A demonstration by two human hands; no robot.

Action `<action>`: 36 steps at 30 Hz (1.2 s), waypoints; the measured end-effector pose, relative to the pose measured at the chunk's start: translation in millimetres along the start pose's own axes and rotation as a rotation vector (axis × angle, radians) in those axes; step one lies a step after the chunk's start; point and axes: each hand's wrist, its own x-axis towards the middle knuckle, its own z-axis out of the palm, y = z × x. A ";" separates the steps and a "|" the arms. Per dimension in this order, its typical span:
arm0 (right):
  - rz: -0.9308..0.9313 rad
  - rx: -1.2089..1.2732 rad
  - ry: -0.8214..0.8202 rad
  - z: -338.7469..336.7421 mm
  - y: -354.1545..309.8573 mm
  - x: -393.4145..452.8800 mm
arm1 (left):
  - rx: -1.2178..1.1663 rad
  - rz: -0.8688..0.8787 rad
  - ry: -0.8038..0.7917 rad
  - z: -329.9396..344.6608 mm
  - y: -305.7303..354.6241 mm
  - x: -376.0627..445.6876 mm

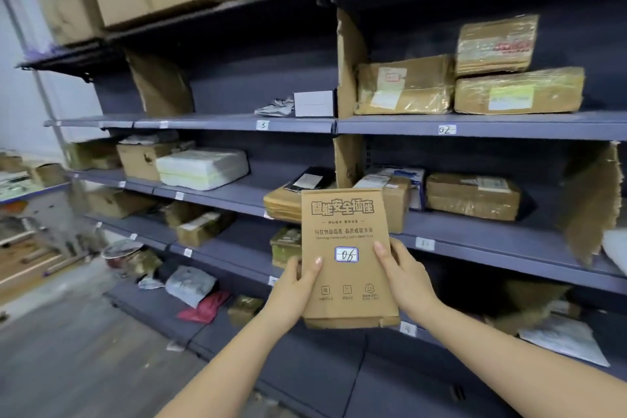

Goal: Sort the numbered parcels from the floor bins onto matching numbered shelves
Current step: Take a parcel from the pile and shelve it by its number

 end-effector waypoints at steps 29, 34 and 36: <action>-0.095 -0.021 -0.226 325.5 -76.2 223.5 | -0.166 -0.173 0.173 -268.9 -98.2 227.3; -0.071 0.007 -0.187 403.4 -106.3 238.4 | -0.117 -0.146 0.157 -346.5 -117.7 259.1; -0.068 0.016 -0.179 432.9 -120.9 242.1 | -0.088 -0.144 0.154 -378.1 -123.6 269.9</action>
